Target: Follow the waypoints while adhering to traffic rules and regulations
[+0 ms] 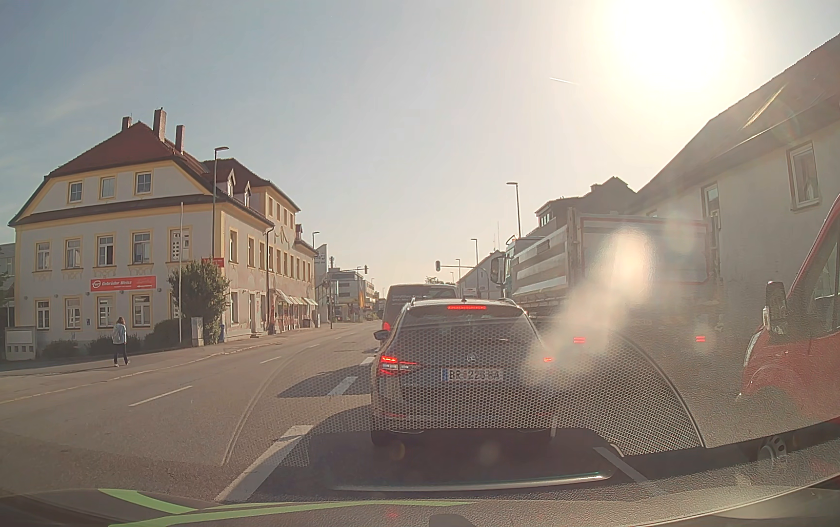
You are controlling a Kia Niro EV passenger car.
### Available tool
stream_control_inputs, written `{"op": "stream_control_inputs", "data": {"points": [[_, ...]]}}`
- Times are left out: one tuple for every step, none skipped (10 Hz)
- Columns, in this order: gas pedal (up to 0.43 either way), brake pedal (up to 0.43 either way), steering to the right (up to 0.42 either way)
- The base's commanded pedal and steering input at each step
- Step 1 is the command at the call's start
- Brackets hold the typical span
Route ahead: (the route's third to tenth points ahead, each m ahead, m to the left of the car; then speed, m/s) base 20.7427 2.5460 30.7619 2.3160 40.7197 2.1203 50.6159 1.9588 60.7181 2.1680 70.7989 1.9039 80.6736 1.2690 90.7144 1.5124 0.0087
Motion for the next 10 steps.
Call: {"op": "stream_control_inputs", "data": {"points": [[0.000,0.402,0.002],[0.000,0.402,0.001],[0.000,0.402,0.001],[0.000,0.402,0.001],[0.000,0.402,0.002],[0.000,0.402,0.002],[0.000,0.402,0.001],[0.000,0.402,0.002],[0.000,0.402,0.001],[0.000,0.402,0.001]]}}
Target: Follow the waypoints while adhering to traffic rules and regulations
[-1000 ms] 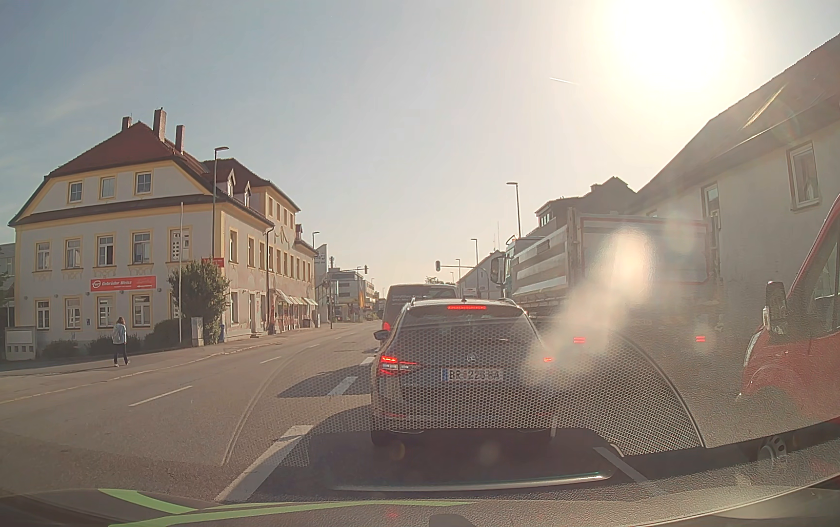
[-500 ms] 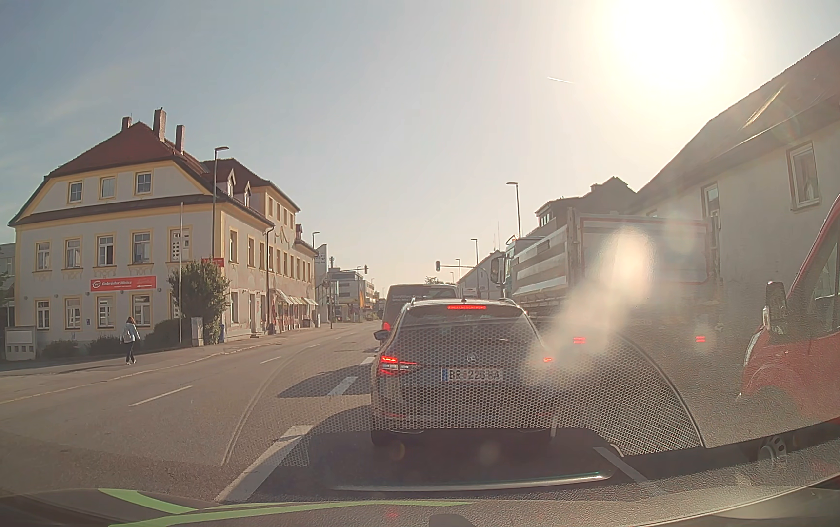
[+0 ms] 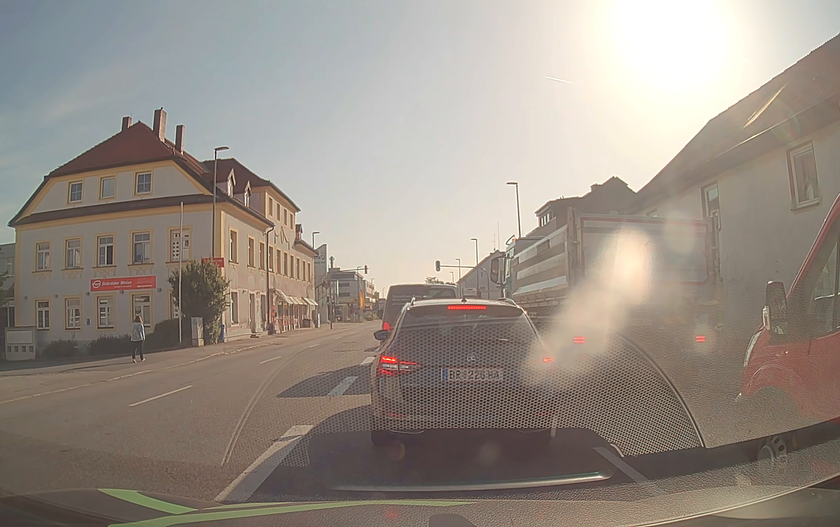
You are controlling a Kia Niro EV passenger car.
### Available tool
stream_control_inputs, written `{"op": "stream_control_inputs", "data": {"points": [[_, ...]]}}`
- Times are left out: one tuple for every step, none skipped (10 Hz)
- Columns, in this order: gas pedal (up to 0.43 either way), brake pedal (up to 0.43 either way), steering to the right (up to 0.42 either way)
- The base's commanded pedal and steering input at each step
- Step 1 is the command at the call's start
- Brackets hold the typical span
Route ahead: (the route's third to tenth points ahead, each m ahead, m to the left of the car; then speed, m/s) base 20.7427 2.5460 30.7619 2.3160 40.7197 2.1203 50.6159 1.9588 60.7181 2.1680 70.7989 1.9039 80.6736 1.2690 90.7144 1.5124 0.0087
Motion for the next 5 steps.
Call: {"op": "stream_control_inputs", "data": {"points": [[0.000,0.402,0.001],[0.000,0.402,0.001],[0.000,0.402,0.001],[0.000,0.402,0.001],[0.000,0.402,0.001]]}}
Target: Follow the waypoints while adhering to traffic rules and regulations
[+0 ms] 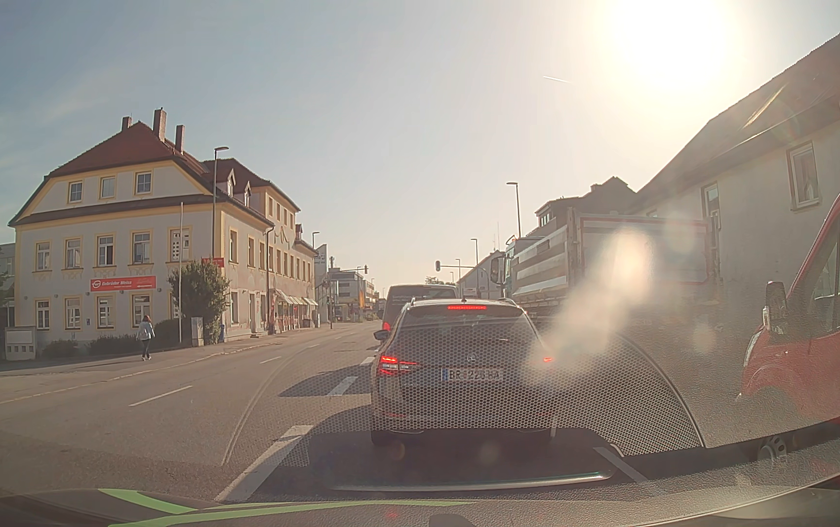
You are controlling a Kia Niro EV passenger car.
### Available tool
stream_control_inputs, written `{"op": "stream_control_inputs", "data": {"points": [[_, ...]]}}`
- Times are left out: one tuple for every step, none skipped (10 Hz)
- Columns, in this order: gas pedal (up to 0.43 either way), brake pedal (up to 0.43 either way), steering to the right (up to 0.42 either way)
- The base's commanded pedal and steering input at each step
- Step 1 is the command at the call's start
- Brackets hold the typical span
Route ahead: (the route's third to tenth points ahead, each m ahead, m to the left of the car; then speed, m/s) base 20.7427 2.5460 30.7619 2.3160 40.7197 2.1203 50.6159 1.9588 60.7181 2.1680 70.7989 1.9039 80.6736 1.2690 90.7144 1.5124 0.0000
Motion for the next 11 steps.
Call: {"op": "stream_control_inputs", "data": {"points": [[0.000,0.402,0.001],[0.000,0.402,0.001],[0.000,0.402,0.001],[0.000,0.402,0.001],[0.000,0.402,0.001],[0.000,0.402,0.001],[0.000,0.402,0.001],[0.000,0.402,0.001],[0.000,0.402,0.001],[0.000,0.402,0.001],[0.000,0.402,0.002]]}}
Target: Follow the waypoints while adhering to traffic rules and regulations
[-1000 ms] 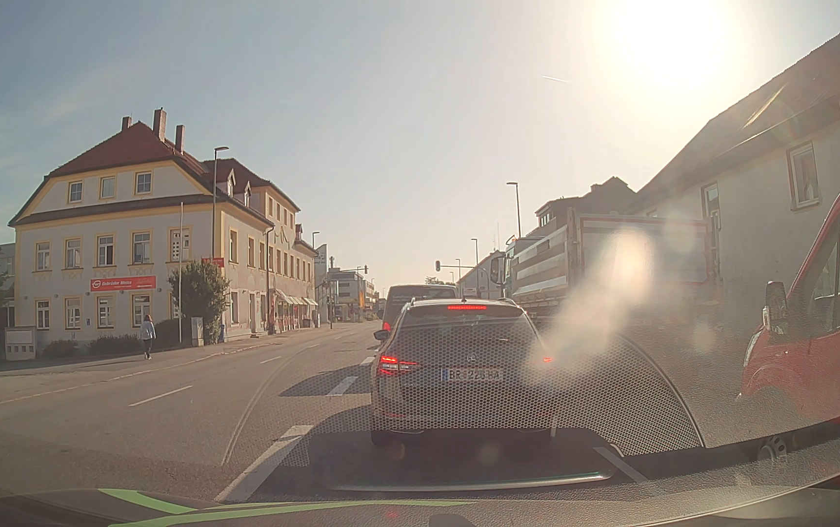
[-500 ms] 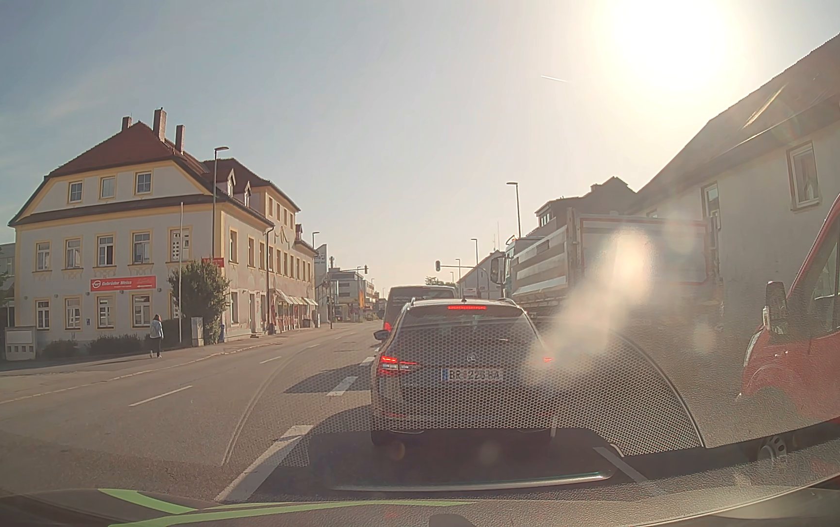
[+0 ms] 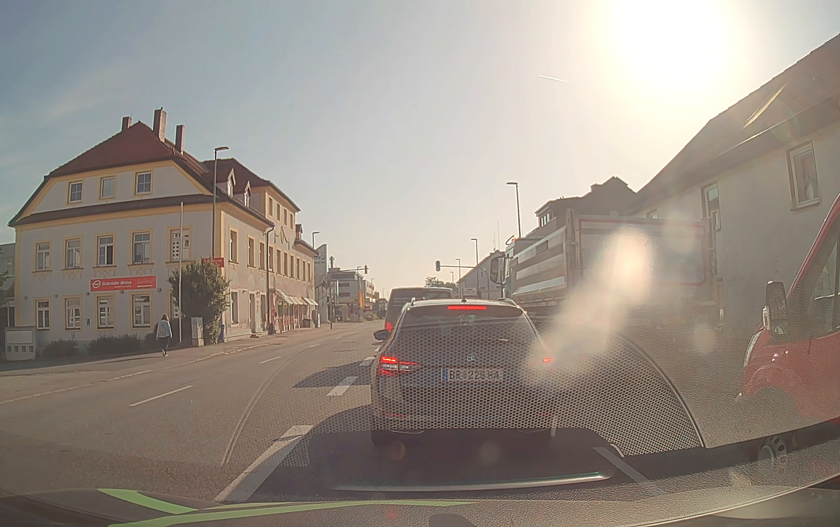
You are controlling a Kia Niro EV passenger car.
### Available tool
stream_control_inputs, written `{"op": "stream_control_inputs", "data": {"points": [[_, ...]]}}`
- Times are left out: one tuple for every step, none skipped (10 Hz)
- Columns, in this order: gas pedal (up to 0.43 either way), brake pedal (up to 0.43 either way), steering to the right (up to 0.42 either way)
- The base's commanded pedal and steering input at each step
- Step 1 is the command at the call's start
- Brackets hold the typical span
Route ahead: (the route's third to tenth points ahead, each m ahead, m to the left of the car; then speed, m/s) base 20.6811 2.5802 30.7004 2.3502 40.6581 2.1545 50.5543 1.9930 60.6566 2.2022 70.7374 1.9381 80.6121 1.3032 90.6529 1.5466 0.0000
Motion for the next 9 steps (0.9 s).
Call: {"op": "stream_control_inputs", "data": {"points": [[0.000,0.402,0.001],[0.000,0.409,0.002],[0.000,0.402,0.001],[0.000,0.402,0.001],[0.000,0.402,0.001],[0.000,0.402,0.001],[0.000,0.402,0.001],[0.000,0.402,0.001],[0.000,0.402,0.002]]}}
